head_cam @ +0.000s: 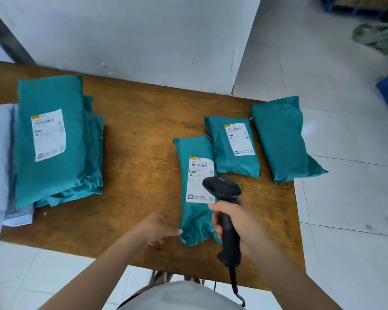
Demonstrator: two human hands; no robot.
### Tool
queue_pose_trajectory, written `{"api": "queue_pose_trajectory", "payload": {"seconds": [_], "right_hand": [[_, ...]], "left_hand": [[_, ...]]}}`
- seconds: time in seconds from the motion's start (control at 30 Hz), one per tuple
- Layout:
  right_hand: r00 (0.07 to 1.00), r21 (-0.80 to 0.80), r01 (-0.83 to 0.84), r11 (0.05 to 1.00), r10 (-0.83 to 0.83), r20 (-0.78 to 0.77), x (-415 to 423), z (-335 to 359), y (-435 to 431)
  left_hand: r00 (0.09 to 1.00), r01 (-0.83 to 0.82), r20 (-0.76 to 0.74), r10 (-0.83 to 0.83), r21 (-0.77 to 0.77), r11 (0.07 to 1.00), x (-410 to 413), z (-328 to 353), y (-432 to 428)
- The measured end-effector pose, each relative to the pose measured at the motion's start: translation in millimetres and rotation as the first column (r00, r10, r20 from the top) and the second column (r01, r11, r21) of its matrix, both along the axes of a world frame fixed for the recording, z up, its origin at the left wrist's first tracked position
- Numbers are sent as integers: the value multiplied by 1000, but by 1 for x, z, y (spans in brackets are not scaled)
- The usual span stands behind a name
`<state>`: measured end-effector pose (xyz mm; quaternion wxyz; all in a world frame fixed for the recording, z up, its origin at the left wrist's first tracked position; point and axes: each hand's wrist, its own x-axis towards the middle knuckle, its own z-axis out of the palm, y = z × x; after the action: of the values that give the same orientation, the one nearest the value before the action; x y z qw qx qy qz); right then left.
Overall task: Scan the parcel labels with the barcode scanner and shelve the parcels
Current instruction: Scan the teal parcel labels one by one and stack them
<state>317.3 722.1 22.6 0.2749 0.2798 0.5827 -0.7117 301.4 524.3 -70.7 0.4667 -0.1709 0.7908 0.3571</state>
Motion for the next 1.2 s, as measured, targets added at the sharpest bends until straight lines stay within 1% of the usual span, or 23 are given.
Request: {"api": "queue_pose_trajectory", "payload": {"seconds": [0.03,0.1,0.2,0.37,0.57,0.63,0.7,0.73,0.77,0.83,0.9,0.93,1.03,1.13,1.2], "right_hand": [[1000,2,7,1000,-7,-6,1,1,-3],[999,24,18,1000,-18,-27,1,3,-7],[999,49,27,998,-25,-47,1,7,-11],[998,78,25,997,-20,-66,2,9,-16],[997,73,39,997,-34,-69,6,8,-20],[996,60,57,997,-52,-77,7,8,-19],[995,60,62,996,-57,-84,8,8,-18],[995,66,64,996,-58,-86,9,8,-17],[994,71,67,995,-61,-86,9,9,-16],[993,76,81,994,-74,-89,11,10,-15],[992,87,88,992,-79,-100,13,12,-11],[991,94,87,992,-77,-109,14,13,-9],[988,113,102,988,-87,-131,17,14,-2],[985,114,132,985,-117,-125,18,15,2],[986,113,128,985,-115,-118,18,15,4]], "left_hand": [[998,-22,-54,22,-8,1000,0,-1,0],[989,-65,-132,67,24,998,-4,-2,2],[983,-75,-163,85,67,995,-9,0,4],[987,-50,-152,57,47,998,-14,1,7],[990,-23,-140,26,26,999,-16,-4,10],[983,-73,-167,81,56,996,-19,-5,14],[958,-137,-243,154,88,987,-24,2,23],[937,-182,-281,205,106,978,-29,7,28],[918,-254,-283,280,126,959,-35,11,34],[869,-404,-225,440,192,895,-51,13,46],[820,-505,-148,553,267,821,-67,11,53],[803,-533,-118,584,293,793,-72,5,55],[798,-552,-36,601,356,754,-73,1,55],[805,-547,-7,594,378,747,-75,3,39],[798,-558,-24,602,349,753,-83,4,12]]}}
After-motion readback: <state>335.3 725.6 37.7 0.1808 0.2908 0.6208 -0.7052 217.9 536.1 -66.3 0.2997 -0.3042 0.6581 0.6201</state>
